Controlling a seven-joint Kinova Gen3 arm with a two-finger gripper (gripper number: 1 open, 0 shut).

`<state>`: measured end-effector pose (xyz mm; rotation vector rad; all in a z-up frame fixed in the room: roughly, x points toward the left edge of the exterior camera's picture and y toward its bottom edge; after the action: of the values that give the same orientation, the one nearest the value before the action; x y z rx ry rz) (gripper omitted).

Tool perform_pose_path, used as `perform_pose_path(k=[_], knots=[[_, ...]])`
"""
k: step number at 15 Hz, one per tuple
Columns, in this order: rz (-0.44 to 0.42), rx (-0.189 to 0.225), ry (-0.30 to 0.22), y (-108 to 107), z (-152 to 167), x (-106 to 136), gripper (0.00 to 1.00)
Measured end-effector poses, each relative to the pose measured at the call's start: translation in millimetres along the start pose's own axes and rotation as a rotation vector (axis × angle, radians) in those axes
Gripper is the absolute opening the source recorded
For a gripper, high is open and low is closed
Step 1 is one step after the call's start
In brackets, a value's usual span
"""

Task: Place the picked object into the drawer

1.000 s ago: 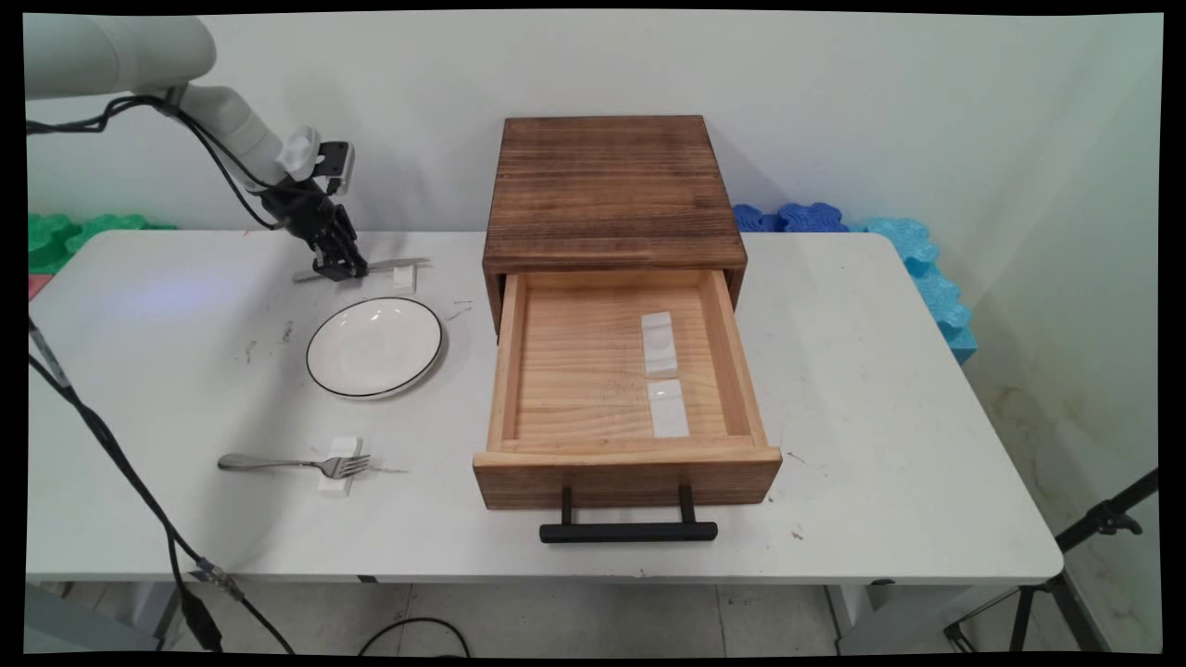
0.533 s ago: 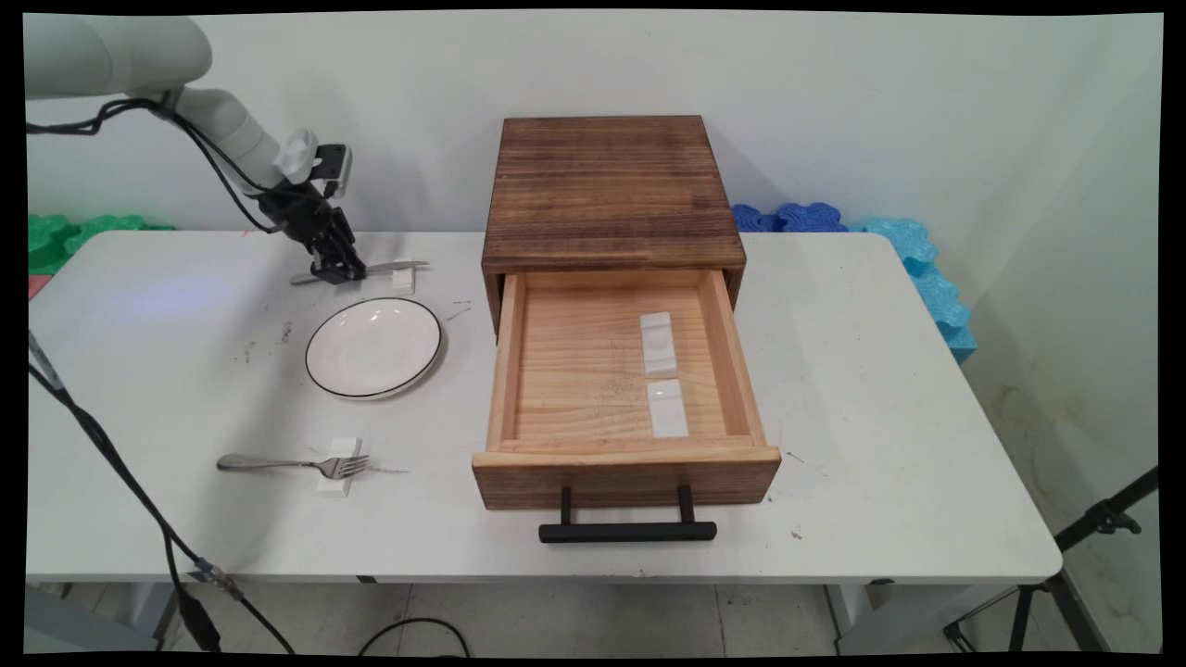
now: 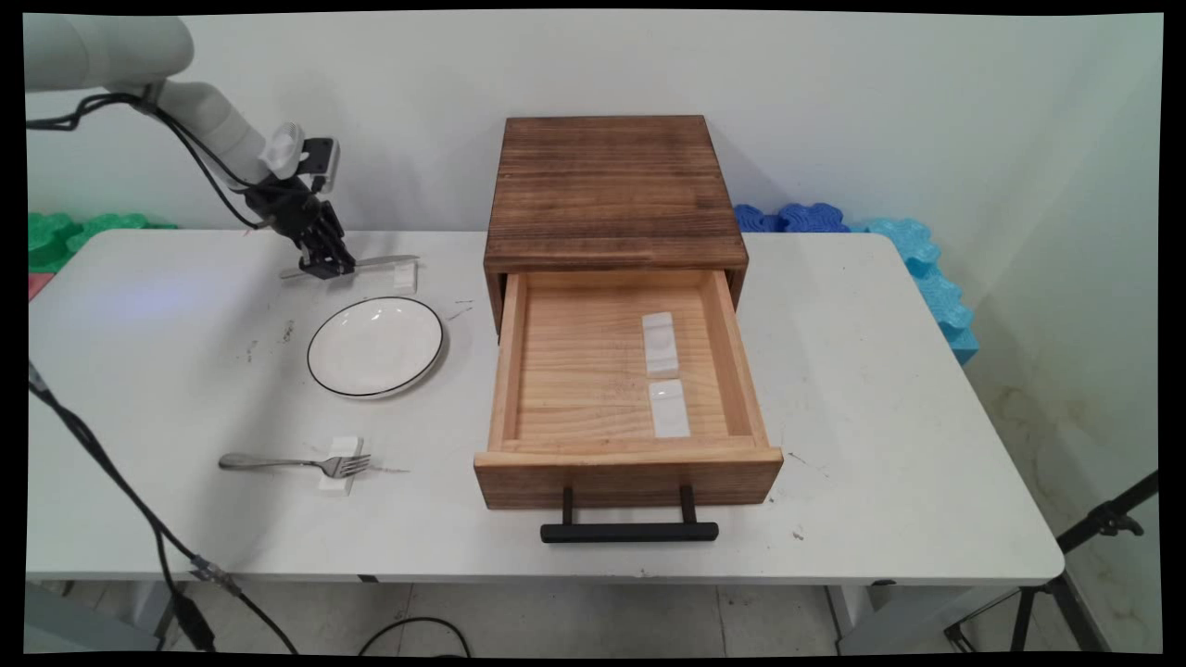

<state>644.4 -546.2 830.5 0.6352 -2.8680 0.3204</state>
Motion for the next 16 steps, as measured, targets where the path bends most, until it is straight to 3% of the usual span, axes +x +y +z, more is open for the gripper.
perform_pose_path(k=[16], knots=[[0.086, 0.016, 0.018, 56.2, -65.2, -2.2, 0.0]])
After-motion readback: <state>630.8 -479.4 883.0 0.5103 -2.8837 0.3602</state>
